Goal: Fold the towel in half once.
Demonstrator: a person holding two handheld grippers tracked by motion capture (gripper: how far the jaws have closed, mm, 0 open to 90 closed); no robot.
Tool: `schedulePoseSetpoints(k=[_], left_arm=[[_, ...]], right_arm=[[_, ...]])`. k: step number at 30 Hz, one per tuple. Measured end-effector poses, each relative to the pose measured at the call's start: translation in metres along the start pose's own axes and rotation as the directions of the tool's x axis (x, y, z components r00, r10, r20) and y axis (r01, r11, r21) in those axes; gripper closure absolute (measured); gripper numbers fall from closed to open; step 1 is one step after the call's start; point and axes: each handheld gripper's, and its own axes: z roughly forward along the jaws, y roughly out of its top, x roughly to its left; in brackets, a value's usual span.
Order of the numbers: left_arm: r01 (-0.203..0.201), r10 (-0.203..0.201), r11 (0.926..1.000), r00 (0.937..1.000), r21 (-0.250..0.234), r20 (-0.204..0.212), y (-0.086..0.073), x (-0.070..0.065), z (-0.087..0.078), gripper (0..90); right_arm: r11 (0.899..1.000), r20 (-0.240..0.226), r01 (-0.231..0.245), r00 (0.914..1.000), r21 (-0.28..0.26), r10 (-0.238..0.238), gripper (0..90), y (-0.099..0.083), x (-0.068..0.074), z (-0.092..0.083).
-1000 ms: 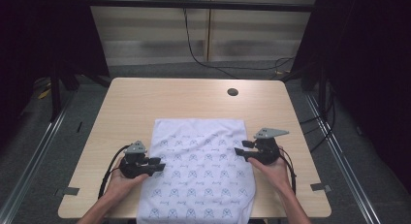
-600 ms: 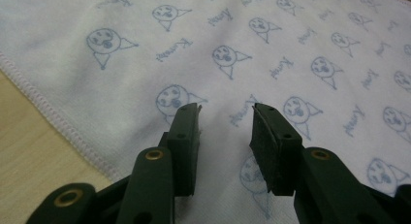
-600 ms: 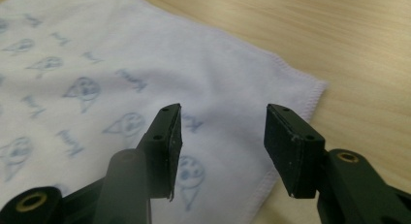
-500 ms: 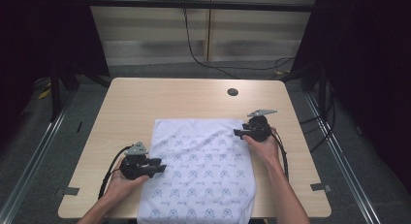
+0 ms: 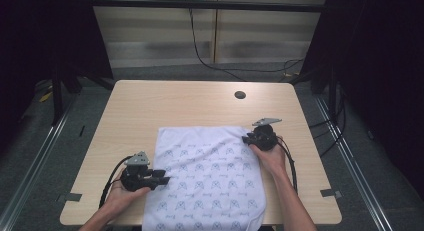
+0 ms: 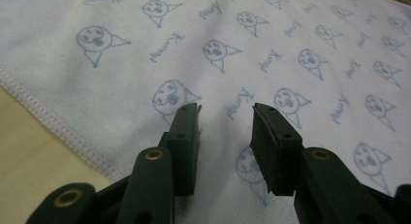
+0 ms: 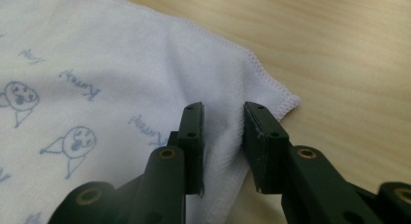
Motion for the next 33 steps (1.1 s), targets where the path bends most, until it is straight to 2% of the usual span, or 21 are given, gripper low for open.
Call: schedulePoseSetpoints(k=[2, 3, 5, 9, 10, 11, 12, 13, 14, 17, 19, 21, 22, 23, 24, 25, 26, 28, 30, 31, 33], left_arm=[[-0.028, 0.028, 0.9996, 0.9996, -0.009, 0.001, 0.0, -0.006, -0.004, 62.0], [-0.027, 0.027, 0.9995, 0.9996, -0.016, 0.011, 0.002, -0.006, -0.005, 61.1], [-0.019, 0.019, 0.9991, 0.9998, -0.039, -0.011, 0.01, 0.001, -0.005, 59.9], [0.015, -0.02, 0.9976, 0.9975, -0.067, -0.068, 0.027, 0.025, -0.003, 59.1], [0.035, -0.042, 0.9957, 0.9964, -0.086, -0.074, 0.031, 0.033, -0.001, 59.1], [0.059, -0.067, 0.9939, 0.994, -0.093, -0.086, 0.037, 0.043, 0.001, 59.1], [0.061, -0.072, 0.992, 0.9923, -0.11, -0.101, 0.039, 0.048, 0.002, 59.1], [0.077, -0.088, 0.9918, 0.9909, -0.101, -0.102, 0.043, 0.054, 0.006, 58.8], [0.085, -0.1, 0.989, 0.9872, -0.122, -0.124, 0.046, 0.06, 0.009, 58.4], [0.115, -0.134, 0.9849, 0.9797, -0.129, -0.149, 0.052, 0.076, 0.021, 58.1], [0.12, -0.142, 0.9842, 0.9756, -0.13, -0.168, 0.055, 0.083, 0.028, 57.1], [0.133, -0.153, 0.9833, 0.9742, -0.124, -0.166, 0.06, 0.088, 0.034, 56.3], [0.131, -0.151, 0.984, 0.9723, -0.121, -0.178, 0.061, 0.089, 0.036, 54.9], [0.116, -0.143, 0.9842, 0.9668, -0.134, -0.212, 0.063, 0.089, 0.038, 53.9], [0.112, -0.138, 0.9851, 0.9675, -0.13, -0.212, 0.064, 0.09, 0.04, 53.5], [0.122, -0.145, 0.985, 0.9684, -0.122, -0.203, 0.065, 0.092, 0.042, 53.4], [0.122, -0.146, 0.9855, 0.964, -0.118, -0.222, 0.064, 0.094, 0.044, 53.3], [0.122, -0.146, 0.985, 0.965, -0.122, -0.217, 0.064, 0.096, 0.044, 53.7], [0.119, -0.145, 0.9856, 0.961, -0.12, -0.235, 0.065, 0.096, 0.043, 52.0], [0.114, -0.137, 0.9873, 0.9645, -0.111, -0.226, 0.064, 0.096, 0.043, 50.1], [0.082, -0.105, 0.991, 0.9669, -0.105, -0.232, 0.063, 0.094, 0.043, 48.4]], right_arm=[[1.0, -0.015, 0.003, 0.9999, 0.0, -0.003, 74.1, -0.007, 0.006, -0.007], [1.0, -0.025, 0.011, 0.9996, -0.004, -0.011, 74.9, -0.011, 0.009, -0.01], [1.0, -0.038, 0.014, 0.9992, -0.008, -0.015, 75.0, -0.018, 0.015, -0.017], [1.0, -0.048, 0.025, 0.9985, -0.012, -0.026, 75.4, -0.028, 0.024, -0.027], [1.0, -0.051, 0.023, 0.9984, -0.011, -0.024, 75.4, -0.03, 0.026, -0.029], [1.0, -0.056, 0.03, 0.998, -0.007, -0.031, 75.5, -0.032, 0.027, -0.031], [0.999, -0.058, 0.032, 0.9978, -0.002, -0.032, 75.4, -0.033, 0.027, -0.033], [0.999, -0.057, 0.04, 0.9976, -0.003, -0.04, 75.3, -0.033, 0.027, -0.033], [0.999, -0.056, 0.043, 0.9975, 0.001, -0.043, 74.8, -0.033, 0.027, -0.034], [0.998, -0.052, 0.054, 0.9972, 0.009, -0.054, 64.5, -0.03, 0.025, -0.034], [0.999, -0.054, 0.031, 0.998, -0.023, -0.032, 59.7, -0.027, 0.02, -0.035], [0.999, -0.048, -0.006, 0.9988, -0.053, 0.003, 57.5, -0.023, 0.012, -0.036], [0.998, -0.036, -0.012, 0.9993, -0.062, 0.01, 57.5, -0.02, 0.007, -0.035], [0.998, -0.028, -0.017, 0.9995, -0.064, 0.015, 57.0, -0.018, 0.005, -0.034], [0.997, -0.024, -0.014, 0.9996, -0.074, 0.012, 56.4, -0.016, 0.001, -0.032], [0.997, -0.022, -0.03, 0.9994, -0.069, 0.028, 54.6, -0.014, -0.001, -0.029], [0.998, -0.012, -0.023, 0.9997, -0.059, 0.023, 53.4, -0.013, -0.003, -0.025], [0.998, -0.004, -0.031, 0.9995, -0.047, 0.031, 52.5, -0.011, -0.005, -0.017], [0.999, 0.002, -0.037, 0.9993, -0.036, 0.037, 50.5, -0.011, -0.006, -0.012], [0.999, 0.002, -0.037, 0.9993, -0.036, 0.038, 49.9, -0.012, -0.006, -0.009], [0.998, -0.002, -0.031, 0.9995, -0.046, 0.031, 48.5, -0.011, -0.005, -0.007]])
